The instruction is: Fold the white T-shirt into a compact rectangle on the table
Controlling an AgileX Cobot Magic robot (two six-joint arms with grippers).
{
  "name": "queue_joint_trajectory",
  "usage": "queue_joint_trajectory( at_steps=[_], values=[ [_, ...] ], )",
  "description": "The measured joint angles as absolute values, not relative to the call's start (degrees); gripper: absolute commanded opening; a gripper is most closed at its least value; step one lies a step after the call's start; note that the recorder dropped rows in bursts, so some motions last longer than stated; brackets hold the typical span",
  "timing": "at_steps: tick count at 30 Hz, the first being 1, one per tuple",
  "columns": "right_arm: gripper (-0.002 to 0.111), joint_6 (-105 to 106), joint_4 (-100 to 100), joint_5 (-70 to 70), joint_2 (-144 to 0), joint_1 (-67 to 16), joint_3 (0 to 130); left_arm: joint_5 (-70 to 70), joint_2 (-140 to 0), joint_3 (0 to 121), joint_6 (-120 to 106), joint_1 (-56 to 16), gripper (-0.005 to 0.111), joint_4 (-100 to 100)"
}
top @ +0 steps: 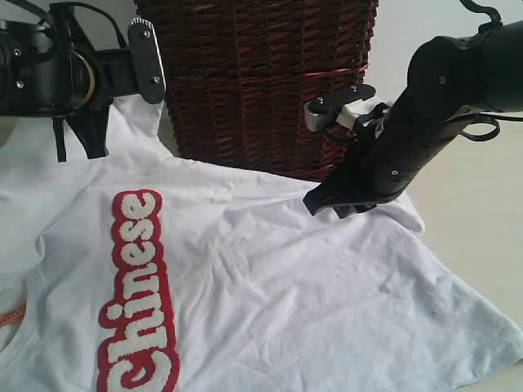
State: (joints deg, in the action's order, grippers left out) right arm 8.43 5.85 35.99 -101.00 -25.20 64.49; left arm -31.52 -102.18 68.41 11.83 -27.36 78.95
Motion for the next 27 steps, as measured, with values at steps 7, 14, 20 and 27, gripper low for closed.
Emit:
queue_joint_trajectory(
  at_steps=[7,14,20,27],
  values=[
    [0.015,8.43,6.05,36.36,-101.00,-25.20,64.49,-25.54,-108.34,68.41,28.55,-19.36,0.039,89.69],
    [0.015,8.43,6.05,36.36,-101.00,-25.20,64.49,-29.56,-111.79,68.41,53.14,-14.36,0.047,93.99],
    [0.015,8.43,6.05,36.36,-101.00,-25.20,64.49,-31.25,-111.15,70.66,49.63,-14.27,0.037,73.22],
    [0.015,10.15,6.05,35.52,-101.00,-25.20,64.49,-31.98,-108.71,71.42,15.44,-14.27,0.000,29.26]
  ],
)
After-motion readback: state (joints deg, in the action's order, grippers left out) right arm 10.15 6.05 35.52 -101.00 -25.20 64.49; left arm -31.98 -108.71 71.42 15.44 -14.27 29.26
